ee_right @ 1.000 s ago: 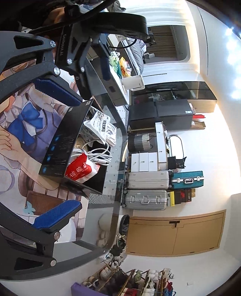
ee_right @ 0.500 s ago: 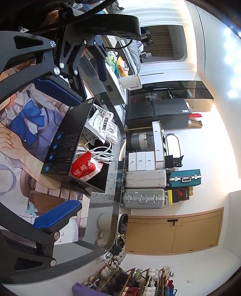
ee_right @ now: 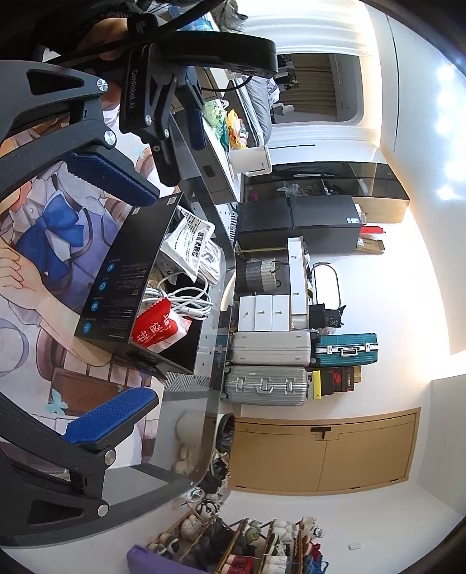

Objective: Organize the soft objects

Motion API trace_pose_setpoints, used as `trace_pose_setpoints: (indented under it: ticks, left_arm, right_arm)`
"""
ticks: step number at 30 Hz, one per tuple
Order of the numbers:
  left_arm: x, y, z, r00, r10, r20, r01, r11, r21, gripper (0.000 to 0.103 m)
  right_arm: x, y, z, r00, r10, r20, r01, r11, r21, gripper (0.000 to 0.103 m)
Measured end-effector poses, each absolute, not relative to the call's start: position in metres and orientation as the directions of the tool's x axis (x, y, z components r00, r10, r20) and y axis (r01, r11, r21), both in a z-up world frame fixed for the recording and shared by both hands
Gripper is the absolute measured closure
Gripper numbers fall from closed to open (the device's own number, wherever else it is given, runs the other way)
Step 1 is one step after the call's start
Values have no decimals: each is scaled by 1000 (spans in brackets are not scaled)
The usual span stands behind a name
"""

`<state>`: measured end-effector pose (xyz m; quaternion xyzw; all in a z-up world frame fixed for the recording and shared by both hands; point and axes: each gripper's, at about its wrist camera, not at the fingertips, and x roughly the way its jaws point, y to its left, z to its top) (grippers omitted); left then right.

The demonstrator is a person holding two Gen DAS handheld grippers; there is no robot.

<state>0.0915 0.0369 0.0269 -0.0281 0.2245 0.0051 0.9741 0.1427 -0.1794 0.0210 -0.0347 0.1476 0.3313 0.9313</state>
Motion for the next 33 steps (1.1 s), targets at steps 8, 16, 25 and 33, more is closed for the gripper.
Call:
trace_pose_setpoints:
  ticks: [8, 16, 25, 33]
  left_arm:
    - [88, 33, 28, 907, 15, -421, -28, 999, -26, 0]
    - [85, 30, 28, 909, 21, -416, -31, 999, -18, 0]
    - [86, 30, 28, 908, 20, -418, -31, 999, -21, 0]
    - [86, 30, 28, 908, 20, -419, -32, 999, -22, 0]
  right_arm:
    - [142, -178, 21, 736, 610, -294, -631, 775, 31, 1]
    - [142, -176, 20, 732, 614, -297, -634, 773, 36, 1]
    - [143, -175, 20, 731, 614, -298, -634, 773, 37, 1]
    - [143, -175, 20, 731, 613, -298, -633, 773, 37, 1]
